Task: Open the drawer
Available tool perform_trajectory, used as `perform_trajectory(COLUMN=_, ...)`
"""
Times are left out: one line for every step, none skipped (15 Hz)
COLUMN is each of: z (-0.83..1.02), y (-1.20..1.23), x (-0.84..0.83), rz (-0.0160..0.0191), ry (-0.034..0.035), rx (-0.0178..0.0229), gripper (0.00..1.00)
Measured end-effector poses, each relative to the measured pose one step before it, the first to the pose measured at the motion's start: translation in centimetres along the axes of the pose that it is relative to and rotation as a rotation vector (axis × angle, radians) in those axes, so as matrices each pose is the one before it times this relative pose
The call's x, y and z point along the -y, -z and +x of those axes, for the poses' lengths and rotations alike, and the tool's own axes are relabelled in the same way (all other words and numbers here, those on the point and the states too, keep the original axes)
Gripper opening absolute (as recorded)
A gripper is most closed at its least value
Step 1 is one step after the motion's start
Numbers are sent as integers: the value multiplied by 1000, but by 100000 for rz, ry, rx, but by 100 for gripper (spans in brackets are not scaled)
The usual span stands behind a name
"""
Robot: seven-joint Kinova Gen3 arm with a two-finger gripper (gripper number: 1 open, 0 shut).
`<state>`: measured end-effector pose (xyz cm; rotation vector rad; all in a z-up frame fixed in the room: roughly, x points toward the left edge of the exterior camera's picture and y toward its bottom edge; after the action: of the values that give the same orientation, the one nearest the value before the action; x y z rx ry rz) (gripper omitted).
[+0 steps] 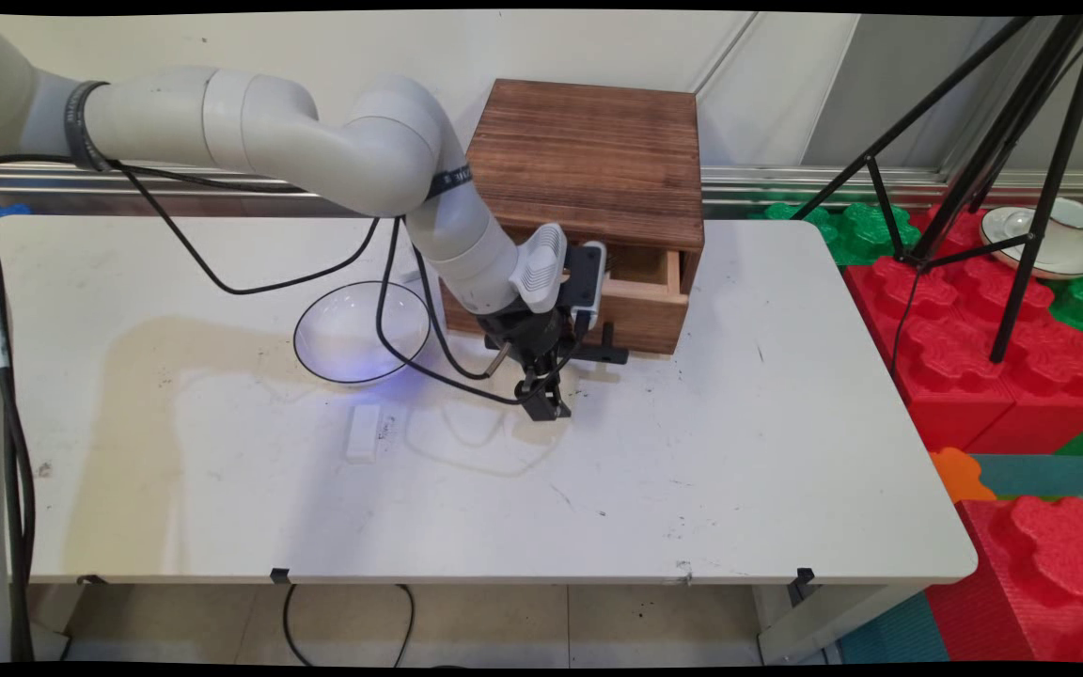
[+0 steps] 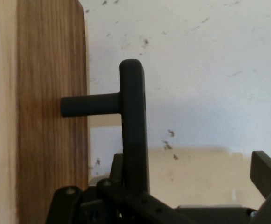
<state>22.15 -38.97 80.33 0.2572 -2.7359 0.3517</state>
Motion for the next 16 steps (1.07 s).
perform_trajectory(z=5, y=39, x=-313, rz=-177, ry=60, rx=-88, gripper=100)
perform_trajectory(z=-1, y=27, x=-217, rz=-130, ry=51, rx=-89, gripper=100)
perform_trajectory(z=-4, y=34, x=-317, rz=-201, ry=30, rx=-60, gripper=100)
perform_trajectory(z=14, y=18, x=-219, rz=-134, ry=-35, rx=-75, gripper=100)
perform_trajectory(z=6, y=43, x=-312, rz=-145, ry=-15, rx=-84, gripper=100)
perform_trajectory(z=5, y=63, x=-441, rz=-160, ry=-133, rx=-85, gripper=100)
perform_trajectory(z=9, y=52, x=-322, rz=-92, ry=-116, rx=-94, gripper=100)
perform_trajectory(z=17, y=57, x=-313, rz=-71, ry=-103, rx=-121, gripper=100)
perform_trajectory(z=24, y=70, x=-375, rz=-63, ry=-82, rx=-150, gripper=100)
perform_trajectory(z=30, y=72, x=-368, rz=-56, ry=-68, rx=-160, gripper=100)
perform_trajectory(z=31, y=56, x=-309, rz=-36, ry=-77, rx=-124, gripper=100)
perform_trajectory(z=20, y=42, x=-216, rz=-22, ry=-49, rx=-111, gripper=100)
perform_trajectory(z=45, y=55, x=-303, rz=-28, ry=-120, rx=-157, gripper=100)
perform_trajectory(z=50, y=70, x=-361, rz=-32, ry=-149, rx=-183, gripper=100)
perform_trajectory(z=41, y=62, x=-367, rz=-60, ry=-165, rx=-156, gripper=100)
perform_trajectory(z=36, y=57, x=-308, rz=-45, ry=-144, rx=-144, gripper=100)
